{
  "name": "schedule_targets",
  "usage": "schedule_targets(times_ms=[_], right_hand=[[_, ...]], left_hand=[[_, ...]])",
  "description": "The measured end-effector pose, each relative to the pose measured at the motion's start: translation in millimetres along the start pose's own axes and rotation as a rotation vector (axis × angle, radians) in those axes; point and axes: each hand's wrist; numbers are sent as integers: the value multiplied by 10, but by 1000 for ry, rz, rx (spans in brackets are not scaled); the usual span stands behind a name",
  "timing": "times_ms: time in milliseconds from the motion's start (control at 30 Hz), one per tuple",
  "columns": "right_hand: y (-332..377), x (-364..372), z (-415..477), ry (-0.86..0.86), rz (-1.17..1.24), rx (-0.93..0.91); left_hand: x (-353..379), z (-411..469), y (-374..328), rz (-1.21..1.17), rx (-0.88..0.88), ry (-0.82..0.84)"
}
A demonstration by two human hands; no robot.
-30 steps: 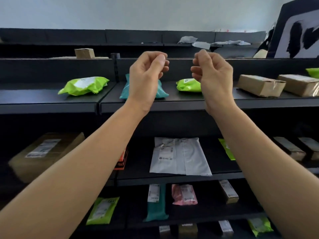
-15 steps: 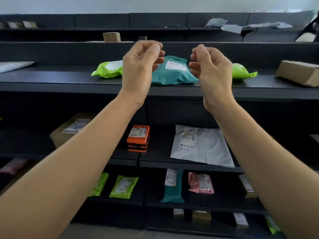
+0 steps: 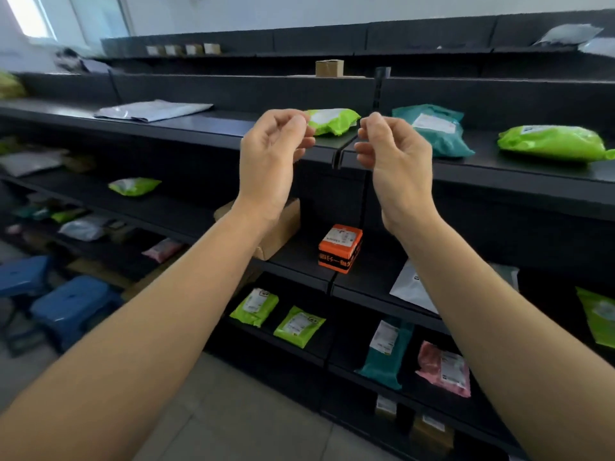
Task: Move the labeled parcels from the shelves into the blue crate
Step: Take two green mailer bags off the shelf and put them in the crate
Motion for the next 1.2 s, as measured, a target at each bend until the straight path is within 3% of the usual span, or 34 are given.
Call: schedule_targets(times_ms=[400, 800, 1200], right_hand=[[232, 196, -573, 129, 123, 57], [393, 288, -674, 138, 114, 38], [15, 1401, -765, 113, 100, 89]], left_hand=[[-404, -705, -391, 56, -2, -142], [-551, -764, -493, 43, 33, -140], [-1596, -353, -45, 52, 12, -113]])
Point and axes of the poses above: each hand's wrist, its own z-axis towards the middle knuckle, its own x-axis out of the palm, y = z × x, and after that the axes turned 7 degrees about z, right-handed
